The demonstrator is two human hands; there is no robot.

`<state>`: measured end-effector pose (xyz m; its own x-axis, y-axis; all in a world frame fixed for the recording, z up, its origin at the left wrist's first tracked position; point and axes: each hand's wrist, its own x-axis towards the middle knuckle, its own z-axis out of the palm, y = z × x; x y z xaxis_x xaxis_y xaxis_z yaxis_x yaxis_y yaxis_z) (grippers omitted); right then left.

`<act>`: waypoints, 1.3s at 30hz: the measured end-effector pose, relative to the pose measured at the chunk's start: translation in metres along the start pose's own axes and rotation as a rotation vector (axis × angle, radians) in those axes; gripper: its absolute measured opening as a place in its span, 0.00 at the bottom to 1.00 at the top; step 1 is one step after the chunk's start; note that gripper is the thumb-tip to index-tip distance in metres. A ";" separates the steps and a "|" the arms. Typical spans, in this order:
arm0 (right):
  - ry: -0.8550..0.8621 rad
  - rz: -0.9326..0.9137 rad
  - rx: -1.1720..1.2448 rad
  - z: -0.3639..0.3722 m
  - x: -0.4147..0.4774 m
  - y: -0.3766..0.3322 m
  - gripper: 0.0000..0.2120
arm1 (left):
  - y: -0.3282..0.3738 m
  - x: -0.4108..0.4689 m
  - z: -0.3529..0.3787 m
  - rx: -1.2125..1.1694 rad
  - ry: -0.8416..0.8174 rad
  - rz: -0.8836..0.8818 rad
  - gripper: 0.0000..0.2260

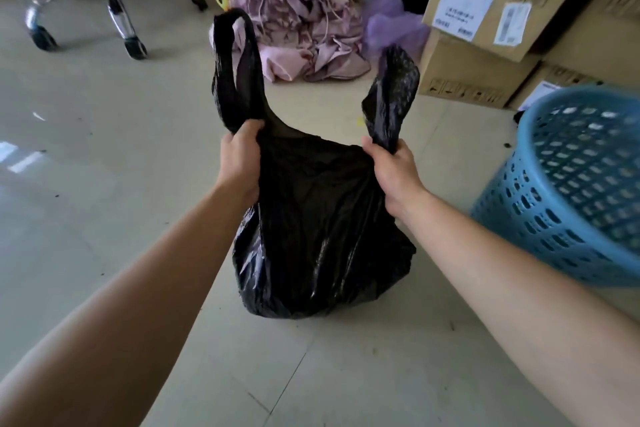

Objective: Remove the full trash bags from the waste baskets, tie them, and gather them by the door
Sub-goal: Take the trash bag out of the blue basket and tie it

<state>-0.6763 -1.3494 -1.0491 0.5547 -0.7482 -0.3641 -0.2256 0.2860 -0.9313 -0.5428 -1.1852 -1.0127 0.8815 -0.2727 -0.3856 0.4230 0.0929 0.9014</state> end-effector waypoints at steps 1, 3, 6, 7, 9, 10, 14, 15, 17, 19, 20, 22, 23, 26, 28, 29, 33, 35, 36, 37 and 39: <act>-0.026 -0.002 0.088 0.002 -0.001 -0.009 0.16 | 0.009 -0.006 0.003 -0.078 0.004 -0.031 0.14; -0.083 -0.012 0.263 0.005 -0.001 -0.033 0.17 | 0.027 -0.015 0.012 -0.227 -0.035 -0.084 0.13; -0.115 -0.060 0.431 0.006 -0.001 -0.074 0.13 | 0.055 -0.026 0.022 -0.373 -0.125 -0.077 0.15; -0.133 -0.083 0.466 0.005 -0.003 -0.086 0.09 | 0.063 -0.030 0.023 -0.401 -0.169 -0.067 0.16; -0.166 -0.102 0.475 0.000 -0.008 -0.098 0.07 | 0.070 -0.036 0.026 -0.485 -0.232 -0.084 0.17; -0.172 -0.099 0.442 -0.003 -0.012 -0.098 0.08 | 0.069 -0.037 0.027 -0.529 -0.234 -0.104 0.16; -0.157 0.031 0.018 -0.023 -0.020 -0.062 0.08 | 0.026 -0.037 0.016 -0.328 -0.200 -0.203 0.11; -0.178 0.082 -0.117 -0.030 -0.020 -0.049 0.13 | 0.011 -0.035 0.009 -0.228 -0.231 -0.214 0.09; -0.236 0.145 -0.354 -0.043 -0.019 -0.028 0.24 | -0.013 -0.033 -0.003 -0.042 -0.295 -0.199 0.05; -0.256 0.125 -0.509 -0.049 -0.018 -0.016 0.26 | -0.023 -0.035 -0.010 0.053 -0.322 -0.196 0.11; -0.249 0.096 -0.535 -0.049 -0.020 -0.015 0.24 | -0.023 -0.035 -0.011 0.047 -0.333 -0.196 0.12; -0.213 0.008 -0.508 -0.046 -0.021 -0.017 0.20 | -0.015 -0.038 -0.007 -0.006 -0.389 -0.177 0.07; -0.188 -0.045 -0.465 -0.044 -0.021 -0.020 0.19 | -0.010 -0.040 -0.004 -0.031 -0.414 -0.160 0.03; -0.118 -0.188 -0.330 -0.037 -0.023 -0.033 0.18 | -0.002 -0.039 0.005 -0.031 -0.327 -0.118 0.06; -0.166 -0.229 -0.310 -0.034 -0.022 -0.040 0.18 | 0.000 -0.036 0.009 -0.067 -0.207 -0.129 0.08; -0.215 -0.244 -0.345 -0.032 -0.023 -0.042 0.18 | 0.000 -0.032 0.011 -0.122 -0.155 -0.156 0.09; -0.399 -0.252 -0.669 -0.027 -0.031 -0.042 0.14 | 0.000 -0.026 0.015 -0.301 -0.127 -0.255 0.20; -0.460 -0.209 -0.738 -0.025 -0.033 -0.038 0.15 | -0.003 -0.028 0.016 -0.316 -0.202 -0.274 0.27; -0.484 -0.194 -0.757 -0.025 -0.033 -0.037 0.16 | -0.004 -0.029 0.016 -0.321 -0.235 -0.277 0.31; -0.504 -0.179 -0.773 -0.024 -0.034 -0.038 0.17 | -0.004 -0.027 0.014 -0.321 -0.263 -0.275 0.33; -0.546 -0.178 -0.787 -0.022 -0.037 -0.040 0.18 | -0.004 -0.026 0.009 -0.300 -0.337 -0.257 0.31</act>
<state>-0.7052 -1.3465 -0.9984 0.8828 -0.3045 -0.3576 -0.4629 -0.4350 -0.7724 -0.5694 -1.1874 -1.0042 0.6452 -0.6117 -0.4578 0.7023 0.2391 0.6705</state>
